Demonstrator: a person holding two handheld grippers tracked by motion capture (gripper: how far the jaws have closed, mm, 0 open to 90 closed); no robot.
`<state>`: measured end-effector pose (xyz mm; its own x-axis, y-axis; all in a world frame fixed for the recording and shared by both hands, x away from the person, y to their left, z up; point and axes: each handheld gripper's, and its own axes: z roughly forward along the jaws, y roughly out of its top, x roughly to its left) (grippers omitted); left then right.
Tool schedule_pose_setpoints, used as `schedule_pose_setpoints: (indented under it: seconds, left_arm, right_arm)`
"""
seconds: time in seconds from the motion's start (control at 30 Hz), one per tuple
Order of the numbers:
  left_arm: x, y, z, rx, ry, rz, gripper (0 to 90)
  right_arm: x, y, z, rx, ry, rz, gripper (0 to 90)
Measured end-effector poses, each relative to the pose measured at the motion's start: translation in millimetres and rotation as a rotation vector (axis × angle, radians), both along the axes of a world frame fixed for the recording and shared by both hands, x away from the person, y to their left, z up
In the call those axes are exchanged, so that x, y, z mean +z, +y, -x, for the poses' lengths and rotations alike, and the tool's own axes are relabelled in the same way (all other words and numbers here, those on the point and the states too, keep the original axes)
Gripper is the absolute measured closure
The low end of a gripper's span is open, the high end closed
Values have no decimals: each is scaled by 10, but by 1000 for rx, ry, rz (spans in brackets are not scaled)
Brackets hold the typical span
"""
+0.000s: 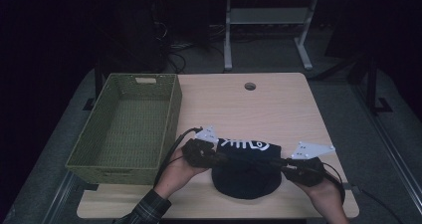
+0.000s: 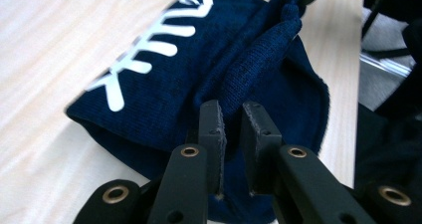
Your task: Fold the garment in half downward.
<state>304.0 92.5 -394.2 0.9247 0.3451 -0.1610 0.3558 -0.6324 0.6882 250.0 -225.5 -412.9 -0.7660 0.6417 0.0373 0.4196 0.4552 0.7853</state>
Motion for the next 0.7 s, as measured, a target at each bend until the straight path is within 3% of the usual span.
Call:
schedule_pose_setpoints:
  seconds: [0.57, 0.7]
  left_arm:
    - [-346, -16, 239, -22, 56, -96, 804]
    - [-259, 15, 251, -17, 56, -58, 775]
  right_arm:
    - [-289, 100, 372, 43, 55, 32, 746]
    - [-262, 73, 405, 49, 40, 16, 669]
